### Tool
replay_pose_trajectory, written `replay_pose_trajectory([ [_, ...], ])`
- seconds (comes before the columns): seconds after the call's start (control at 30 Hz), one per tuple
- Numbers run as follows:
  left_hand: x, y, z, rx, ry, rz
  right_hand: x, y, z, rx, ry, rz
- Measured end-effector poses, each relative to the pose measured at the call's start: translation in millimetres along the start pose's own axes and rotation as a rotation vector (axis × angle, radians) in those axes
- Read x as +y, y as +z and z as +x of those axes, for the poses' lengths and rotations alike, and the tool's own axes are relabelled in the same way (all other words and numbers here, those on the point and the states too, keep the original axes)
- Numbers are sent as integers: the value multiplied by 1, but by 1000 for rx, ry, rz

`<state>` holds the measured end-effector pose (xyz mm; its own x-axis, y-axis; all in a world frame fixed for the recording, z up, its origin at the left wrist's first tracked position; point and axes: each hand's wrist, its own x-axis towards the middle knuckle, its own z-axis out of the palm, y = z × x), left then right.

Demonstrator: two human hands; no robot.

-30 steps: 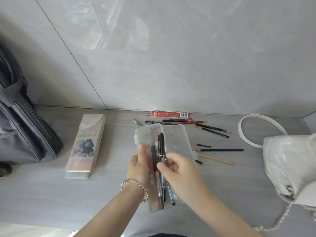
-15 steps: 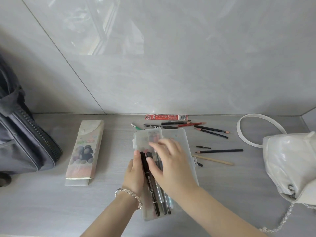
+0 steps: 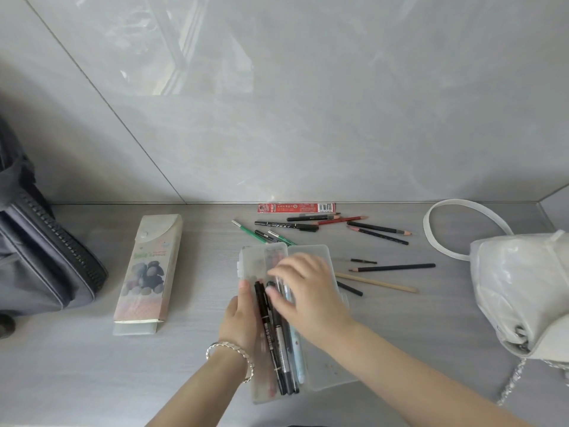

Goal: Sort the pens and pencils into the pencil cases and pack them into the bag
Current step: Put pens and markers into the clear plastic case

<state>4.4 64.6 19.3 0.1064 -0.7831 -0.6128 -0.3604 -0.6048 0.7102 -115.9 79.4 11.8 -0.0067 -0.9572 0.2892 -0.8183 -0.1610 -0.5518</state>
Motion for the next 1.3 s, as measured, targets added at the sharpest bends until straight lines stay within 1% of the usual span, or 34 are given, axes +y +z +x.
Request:
replay_pose_trajectory([
  [0.07,2,-7,2,38,-9,-50,21,-8,9,69,92,49],
  [0.1,3,-11,2,50,-19,-69,35,-13,13,81,167,30],
  [0.13,5,-15,3,63,-18,-75,52,-17,17,53,257,-25],
  [0.17,5,-20,4,78,-11,-69,69,-21,20,-33,356,-110],
  [0.23,3,-28,7,117,-14,-46,100,-26,22,-258,522,-284],
  [0.3,3,-34,10,143,-37,-35,121,-28,20,-431,578,-393],
  [0.37,3,-36,12,156,-43,-32,129,-28,20,-505,553,-416],
  [0.5,0,-32,15,176,-35,-45,132,-29,24,-597,429,-496],
  [0.57,-2,-29,16,160,-32,-42,131,-29,23,-609,451,-498],
  [0.6,-3,-28,16,150,-34,-44,130,-29,22,-579,486,-442],
  [0.67,-3,-26,16,130,-49,-53,122,-33,22,-433,546,-249],
  [0.77,-1,-22,12,106,-56,-60,93,-49,30,-155,469,98],
  [0.8,0,-21,11,94,-62,-66,79,-55,34,-100,441,214],
  [0.87,2,-17,7,80,-62,-70,48,-70,39,-60,408,487],
  [0.9,3,-15,5,76,-52,-73,34,-77,41,-70,398,622],
  [0.93,3,-14,4,73,-46,-72,20,-84,42,-101,374,701],
  [0.97,5,-13,2,67,-39,-65,10,-88,43,-161,335,695],
  [1.0,6,-12,1,64,-25,-52,3,-90,43,-261,289,616],
  [1.07,10,-10,-1,64,-5,-27,-6,-89,41,-517,217,400],
  [1.1,11,-10,-1,64,6,-9,-10,-86,39,-607,191,336],
  [1.17,11,-9,-1,57,35,39,-15,-76,35,-675,165,332],
  [1.3,8,-7,3,-6,78,66,-22,-51,28,-710,122,358],
])
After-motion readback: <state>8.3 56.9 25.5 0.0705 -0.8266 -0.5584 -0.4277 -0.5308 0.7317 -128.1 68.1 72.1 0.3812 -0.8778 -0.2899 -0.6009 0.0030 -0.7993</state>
